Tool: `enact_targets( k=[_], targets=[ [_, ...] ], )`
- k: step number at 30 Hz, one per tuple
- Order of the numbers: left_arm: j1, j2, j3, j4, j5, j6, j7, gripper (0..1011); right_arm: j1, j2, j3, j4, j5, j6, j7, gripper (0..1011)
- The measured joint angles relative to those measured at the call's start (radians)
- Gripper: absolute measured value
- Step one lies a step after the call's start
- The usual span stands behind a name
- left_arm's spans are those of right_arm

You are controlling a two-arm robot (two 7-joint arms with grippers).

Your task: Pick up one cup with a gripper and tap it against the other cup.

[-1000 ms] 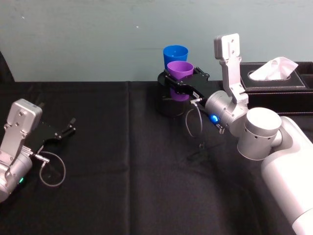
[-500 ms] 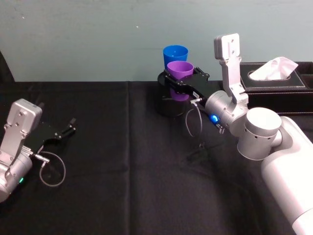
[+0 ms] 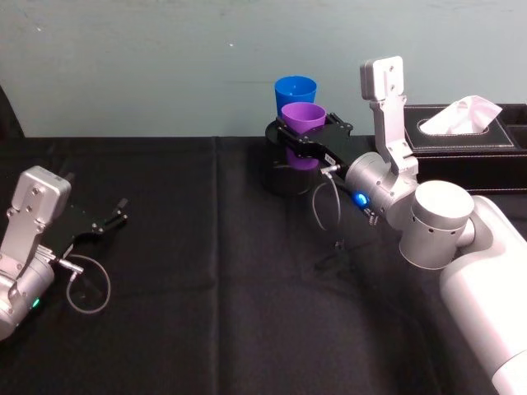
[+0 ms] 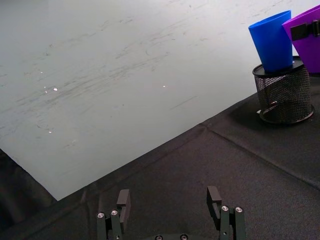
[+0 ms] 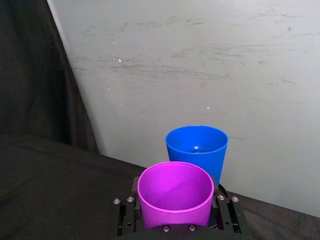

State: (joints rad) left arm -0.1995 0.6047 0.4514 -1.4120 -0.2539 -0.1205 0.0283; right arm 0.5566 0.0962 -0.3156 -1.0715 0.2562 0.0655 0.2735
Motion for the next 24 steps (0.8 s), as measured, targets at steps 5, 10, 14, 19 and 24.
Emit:
enact_targets(
  k=[5,10,14,19,24],
  targets=[
    [0.000,0.000,0.000,0.000,0.000,0.000,0.000,1000,0.000,0.000,0.000,0.000,0.000,0.000,0.000,739],
    [0.000,0.000,0.000,0.000,0.000,0.000,0.000,1000,0.000,0.000,0.000,0.000,0.000,0.000,0.000,738],
    [0.000,0.000,0.000,0.000,0.000,0.000,0.000,1000,0.000,0.000,0.000,0.000,0.000,0.000,0.000,739],
    [0.000,0.000,0.000,0.000,0.000,0.000,0.000,1000,0.000,0.000,0.000,0.000,0.000,0.000,0.000,738],
    [0.000,0.000,0.000,0.000,0.000,0.000,0.000,1000,0.000,0.000,0.000,0.000,0.000,0.000,0.000,738]
  ],
)
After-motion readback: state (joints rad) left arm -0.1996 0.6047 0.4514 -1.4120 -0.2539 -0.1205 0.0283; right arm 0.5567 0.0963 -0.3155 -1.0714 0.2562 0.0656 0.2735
